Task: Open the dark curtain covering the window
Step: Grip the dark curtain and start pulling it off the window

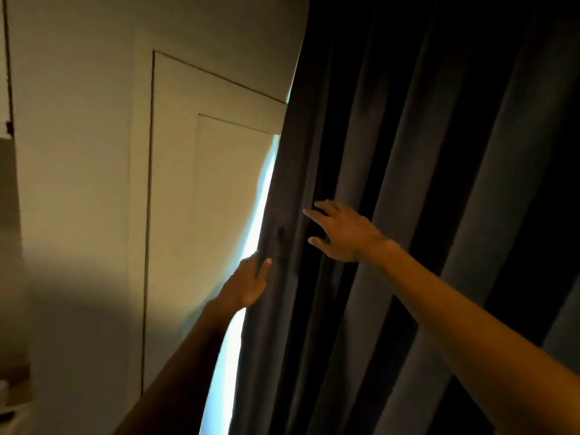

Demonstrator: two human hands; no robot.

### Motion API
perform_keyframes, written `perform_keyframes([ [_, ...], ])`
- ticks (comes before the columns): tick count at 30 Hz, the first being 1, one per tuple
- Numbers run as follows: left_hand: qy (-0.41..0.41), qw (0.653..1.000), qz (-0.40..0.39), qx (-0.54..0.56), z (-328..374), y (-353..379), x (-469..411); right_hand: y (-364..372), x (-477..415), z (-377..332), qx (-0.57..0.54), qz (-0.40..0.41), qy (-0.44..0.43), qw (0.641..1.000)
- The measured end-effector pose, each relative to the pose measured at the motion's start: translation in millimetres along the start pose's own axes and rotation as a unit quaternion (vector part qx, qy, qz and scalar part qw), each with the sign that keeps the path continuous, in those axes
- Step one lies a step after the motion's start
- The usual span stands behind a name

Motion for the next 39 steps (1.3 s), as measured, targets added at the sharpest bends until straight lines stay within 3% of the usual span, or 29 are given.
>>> perform_keyframes([
  [4,0.041,0.995,0.066,-0.063,-23,38,-34,-2,-79,10,0.114,0.008,-0.024,0.993],
  [9,0.088,0.982,0.170,-0.004,-28,63,-77,-15,-169,39,0.266,0.030,-0.065,0.961],
  [17,0.106,0.988,0.100,0.045,-38,136,-76,-7,-201,75,0.435,-0.058,-0.087,0.894],
  [19,0.082,0.986,0.099,0.107,-37,171,-98,20,-226,91,0.472,-0.112,-0.109,0.868],
  [26,0.050,0.985,0.114,0.120,-41,185,-92,38,-210,128,0.484,-0.090,-0.098,0.865],
  [31,0.022,0.971,0.194,0.134,-44,174,-101,40,-215,131,0.499,-0.077,-0.102,0.857],
  [36,0.029,0.970,0.172,0.170,-48,181,-113,43,-218,130,0.525,-0.092,-0.111,0.839],
  [39,0.049,0.965,0.177,0.186,-45,187,-116,44,-218,127,0.511,-0.052,-0.139,0.847],
])
Point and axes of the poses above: each hand's wrist, its own x-axis away from the middle knuckle, its own y-axis out of the palm, z = x × y, the point moved 6 cm from there along -x, towards the middle knuckle, and after that the axes turned 15 degrees about x, right-handed, at the moved point
